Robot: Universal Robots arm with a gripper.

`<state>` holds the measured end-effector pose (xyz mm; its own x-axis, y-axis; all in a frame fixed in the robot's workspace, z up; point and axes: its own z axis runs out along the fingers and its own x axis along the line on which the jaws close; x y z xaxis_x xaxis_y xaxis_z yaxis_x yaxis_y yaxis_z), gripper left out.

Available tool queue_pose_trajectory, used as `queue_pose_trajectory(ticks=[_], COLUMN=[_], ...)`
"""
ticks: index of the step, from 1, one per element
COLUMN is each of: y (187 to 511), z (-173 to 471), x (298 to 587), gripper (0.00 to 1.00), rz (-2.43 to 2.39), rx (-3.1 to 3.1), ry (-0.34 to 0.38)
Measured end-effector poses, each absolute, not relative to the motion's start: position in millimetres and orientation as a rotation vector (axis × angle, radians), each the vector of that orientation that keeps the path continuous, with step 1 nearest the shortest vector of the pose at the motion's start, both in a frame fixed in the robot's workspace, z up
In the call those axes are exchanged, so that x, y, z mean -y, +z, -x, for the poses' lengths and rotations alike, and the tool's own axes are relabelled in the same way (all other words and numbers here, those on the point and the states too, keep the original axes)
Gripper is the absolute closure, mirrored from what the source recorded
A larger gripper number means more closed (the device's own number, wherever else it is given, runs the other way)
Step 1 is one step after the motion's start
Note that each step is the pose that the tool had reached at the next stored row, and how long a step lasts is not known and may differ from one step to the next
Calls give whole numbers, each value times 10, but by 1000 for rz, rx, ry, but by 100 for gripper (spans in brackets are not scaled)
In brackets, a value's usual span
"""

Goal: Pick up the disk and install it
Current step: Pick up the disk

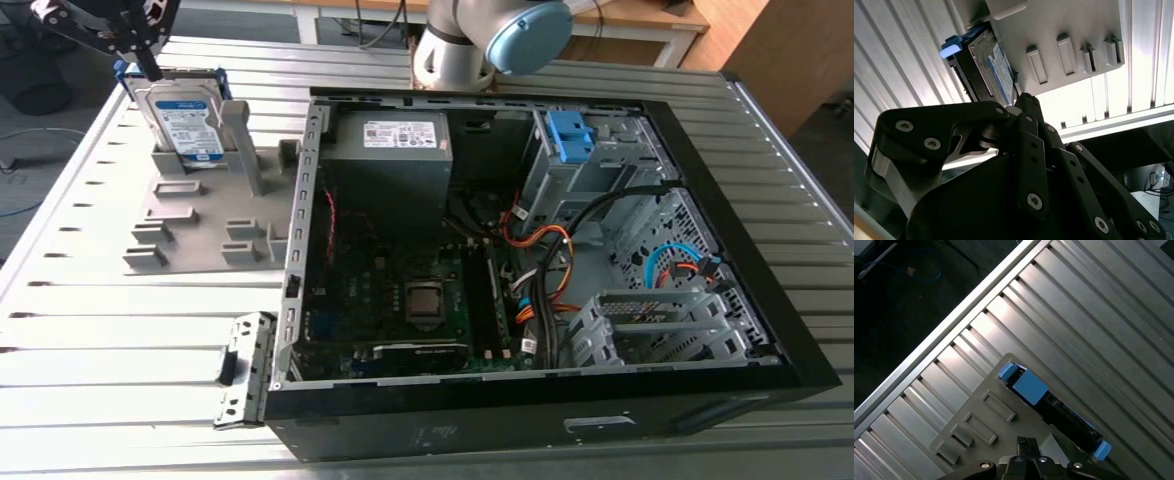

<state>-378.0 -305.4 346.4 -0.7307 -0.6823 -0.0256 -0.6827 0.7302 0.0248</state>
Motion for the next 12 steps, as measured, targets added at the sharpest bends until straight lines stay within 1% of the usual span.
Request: queue_pose_trajectory(ticks=[12], y=[3463], z=[3780], x=[3054], gripper=[89], rz=[1191], rx=[-2891], ry=[51])
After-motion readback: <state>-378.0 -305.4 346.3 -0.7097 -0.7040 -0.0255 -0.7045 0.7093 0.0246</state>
